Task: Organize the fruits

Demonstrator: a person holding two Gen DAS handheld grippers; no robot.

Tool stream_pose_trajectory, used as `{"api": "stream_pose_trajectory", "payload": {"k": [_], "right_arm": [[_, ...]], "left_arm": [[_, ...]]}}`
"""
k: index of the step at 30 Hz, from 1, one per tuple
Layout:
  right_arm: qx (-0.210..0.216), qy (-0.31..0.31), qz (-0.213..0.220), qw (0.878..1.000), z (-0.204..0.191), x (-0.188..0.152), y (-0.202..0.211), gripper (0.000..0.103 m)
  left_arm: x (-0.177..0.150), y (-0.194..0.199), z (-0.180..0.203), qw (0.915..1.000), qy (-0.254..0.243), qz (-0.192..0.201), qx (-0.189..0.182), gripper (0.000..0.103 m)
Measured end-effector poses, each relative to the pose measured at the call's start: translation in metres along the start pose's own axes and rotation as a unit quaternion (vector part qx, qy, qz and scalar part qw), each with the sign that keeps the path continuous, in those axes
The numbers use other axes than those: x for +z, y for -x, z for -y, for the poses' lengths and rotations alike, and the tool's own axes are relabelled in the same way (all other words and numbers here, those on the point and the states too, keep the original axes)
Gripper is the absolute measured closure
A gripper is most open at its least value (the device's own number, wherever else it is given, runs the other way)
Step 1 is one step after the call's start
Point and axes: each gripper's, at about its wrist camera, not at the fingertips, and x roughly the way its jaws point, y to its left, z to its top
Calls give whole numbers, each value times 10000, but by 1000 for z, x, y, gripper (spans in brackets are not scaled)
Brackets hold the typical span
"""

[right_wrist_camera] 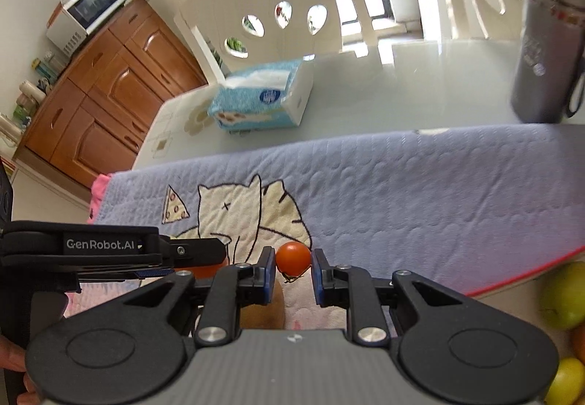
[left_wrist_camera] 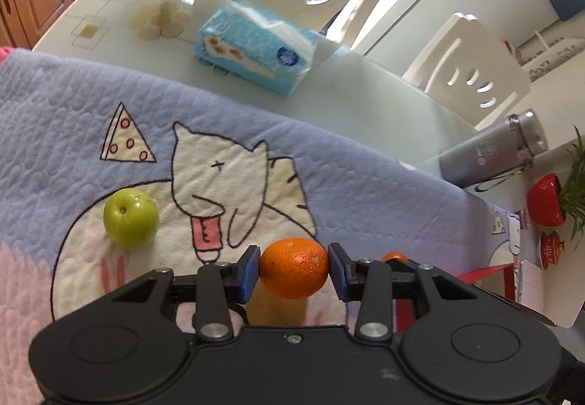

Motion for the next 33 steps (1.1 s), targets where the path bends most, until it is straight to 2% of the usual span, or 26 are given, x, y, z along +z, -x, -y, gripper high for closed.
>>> {"api": "stream_pose_trajectory", "payload": {"k": [10,15,25,33], "right_arm": [[-102,-265,583,9979,32,-11,68,80],[-217,-486,835,9951,58,-23,100,81],[-599,-1164,1249,9835,132,-51,158,80],[-773,-1760,1291,9728,196,-82,177,80]], "left_arm": [[-21,29,43,9988,-322,313,-187,55],[-35,36,78,9950,-822,443,-362,55],[-71,18,150,9858,-1471,250,-774,55],[-99,-9,193,9782,-1858,-36,-923,55]]}}
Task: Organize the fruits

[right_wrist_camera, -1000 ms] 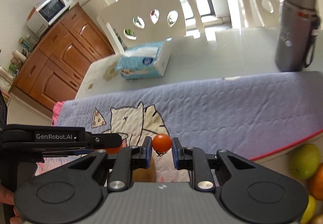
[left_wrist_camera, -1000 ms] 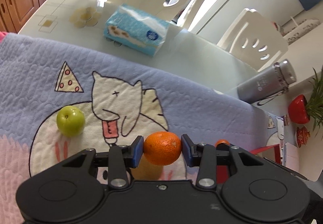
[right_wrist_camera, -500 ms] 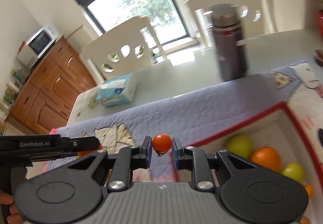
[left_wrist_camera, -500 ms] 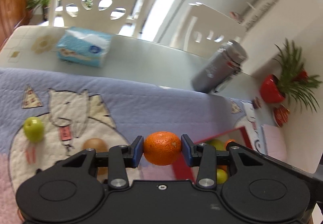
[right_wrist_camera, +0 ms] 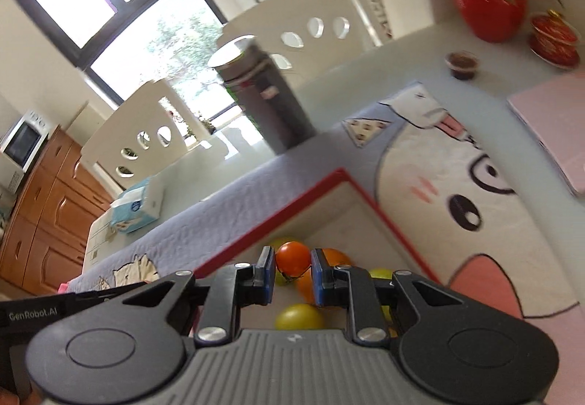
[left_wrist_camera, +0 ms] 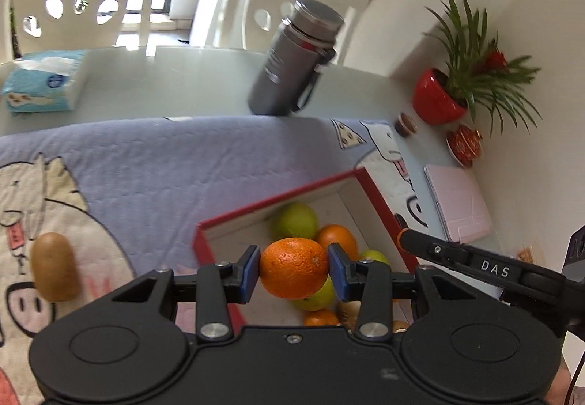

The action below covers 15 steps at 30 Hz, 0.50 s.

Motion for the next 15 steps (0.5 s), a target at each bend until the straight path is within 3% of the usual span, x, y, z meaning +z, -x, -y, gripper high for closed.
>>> {"api": "stream_pose_trajectory", "payload": {"k": [6,15], "right_arm": [[-16,-11,-232,9997,26,-14,-10,80],[25,138,-627,9979,31,-33,-33,80]], "left_arm": [[3,-31,10,9995,175,-272,-56,55],[9,-72,12,9981,166,-597,27,55]]}}
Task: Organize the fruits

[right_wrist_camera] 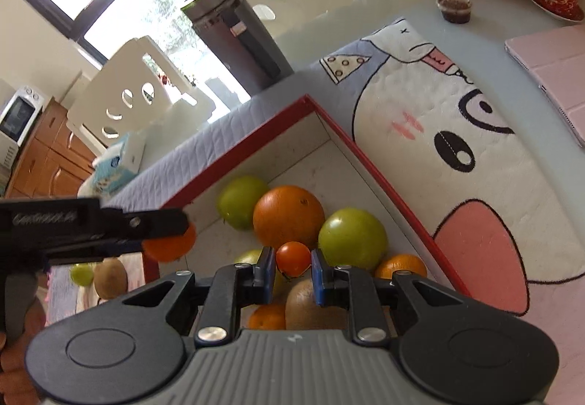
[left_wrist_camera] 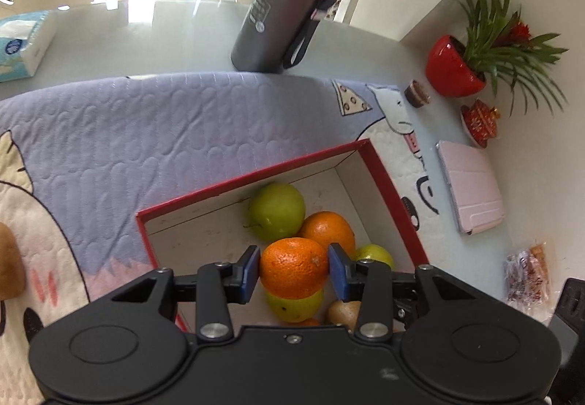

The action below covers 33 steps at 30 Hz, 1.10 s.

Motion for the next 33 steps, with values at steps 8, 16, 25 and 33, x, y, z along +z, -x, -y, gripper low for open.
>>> {"api": "stream_pose_trajectory", "payload": {"k": [8,16,25,33], "right_arm": [[-108,253,-178,9995,-1,3,-6,80],[-156,386,-186,9990,-4,7,-4,72],[-277,397,-44,9988,-9,11,11,70],[-301,554,89,9980,-28,12,25,69]], "left_arm": [[1,-28,5,9996,-111,-250,79,55],[6,-29,9,9995,-192,-234,95,41],[10,-11,3,9997,-195,-10,155,41],[10,18,-9,9994,-119,272,170,41]]}}
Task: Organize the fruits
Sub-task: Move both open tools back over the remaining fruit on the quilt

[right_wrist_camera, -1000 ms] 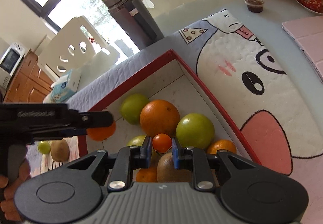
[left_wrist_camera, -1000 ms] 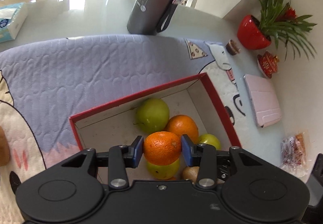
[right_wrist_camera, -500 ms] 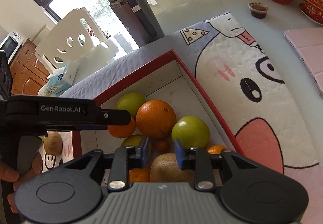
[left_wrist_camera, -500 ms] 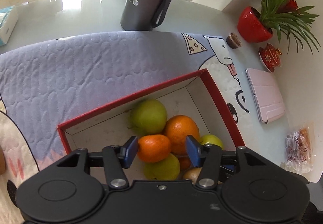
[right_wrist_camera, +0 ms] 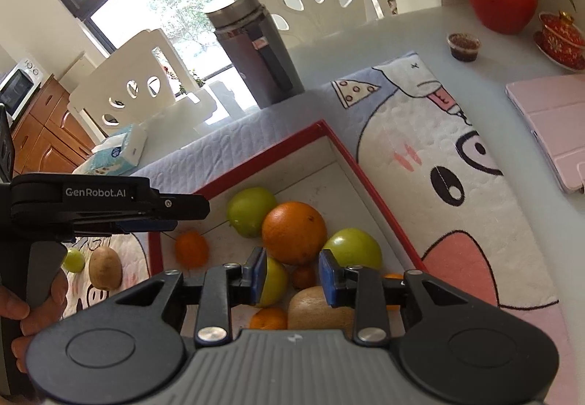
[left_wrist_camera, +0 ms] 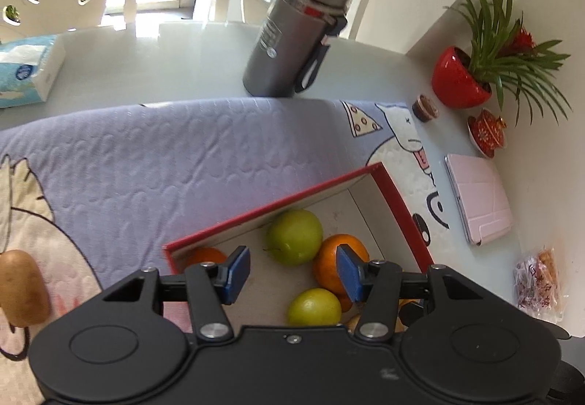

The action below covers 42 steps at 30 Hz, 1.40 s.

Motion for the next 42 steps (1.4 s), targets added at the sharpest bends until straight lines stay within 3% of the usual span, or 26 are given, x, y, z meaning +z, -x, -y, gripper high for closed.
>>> {"api": "stream_pose_trajectory", "payload": {"k": [13,23,33,42], "right_arm": [[102,452,81,9989,-55,1,10,68],[341,979,63,9946,-122,10,-1,66],[704,1568,-95,9851,-206,20,-31,47],[844,2117,-477,9725,-271,18,-73,44]], "left_arm": [[-6,53,-45,9987,244,407,180,38],[-10,91,-103,9948,600,672,472,37],[-6,125,-185,9841,1211,849,987,33],[-7,133,-257,9726,1491,777,1603,28]]}}
